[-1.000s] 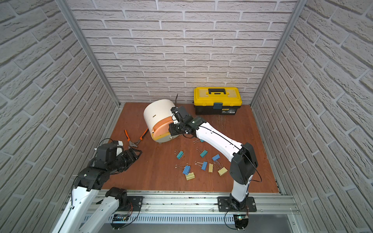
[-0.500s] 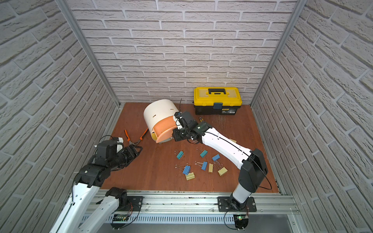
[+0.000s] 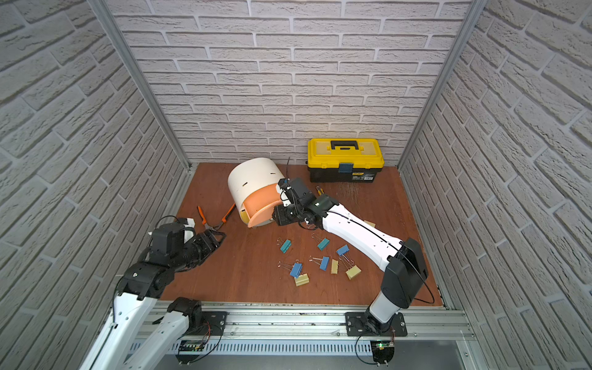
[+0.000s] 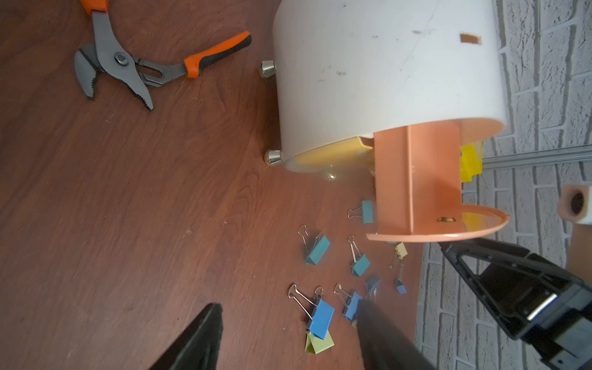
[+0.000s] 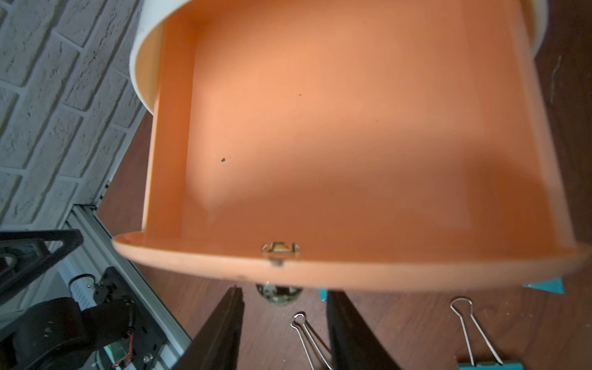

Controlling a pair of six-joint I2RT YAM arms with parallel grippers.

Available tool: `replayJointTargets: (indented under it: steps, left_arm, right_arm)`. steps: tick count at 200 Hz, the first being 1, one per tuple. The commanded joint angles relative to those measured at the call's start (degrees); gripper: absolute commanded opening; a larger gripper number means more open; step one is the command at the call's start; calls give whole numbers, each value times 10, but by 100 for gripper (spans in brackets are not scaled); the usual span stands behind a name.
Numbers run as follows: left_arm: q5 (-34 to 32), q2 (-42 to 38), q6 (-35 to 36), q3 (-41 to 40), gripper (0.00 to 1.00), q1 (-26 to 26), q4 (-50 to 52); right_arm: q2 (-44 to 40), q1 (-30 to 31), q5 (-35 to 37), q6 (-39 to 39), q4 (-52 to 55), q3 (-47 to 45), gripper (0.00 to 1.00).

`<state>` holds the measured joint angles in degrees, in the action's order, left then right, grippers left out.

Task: Put the binder clips in the drawer according to color
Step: Open the drawer in the storage box.

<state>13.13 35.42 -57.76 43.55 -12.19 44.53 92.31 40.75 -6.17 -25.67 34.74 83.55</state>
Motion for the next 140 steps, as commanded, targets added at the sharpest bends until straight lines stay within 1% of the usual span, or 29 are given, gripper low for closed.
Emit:
replayJointTargets:
  steps: [1, 14, 33, 76, 100, 140]
  left_arm:
    - [-3, -3, -4, 13, 71, -2, -23]
    - [-3, -1, -3, 16, 71, -2, -25]
    - [-8, 6, 4, 27, 71, -2, -21]
    - [-18, 35, 40, 55, 70, -3, 5]
    - [-14, 36, 42, 32, 70, -3, 4]
    - [-9, 21, 11, -45, 69, -19, -28]
  right_arm:
    - [-36, 7, 9, 4, -7, -10, 58]
    - [-46, 7, 12, 7, -3, -13, 61]
    - [-68, 7, 23, 9, 3, -24, 63]
    - [-145, 6, 85, 7, 23, -80, 62]
    - [-186, 1, 134, -8, 31, -127, 62]
    - [-218, -20, 151, -40, 41, -212, 62]
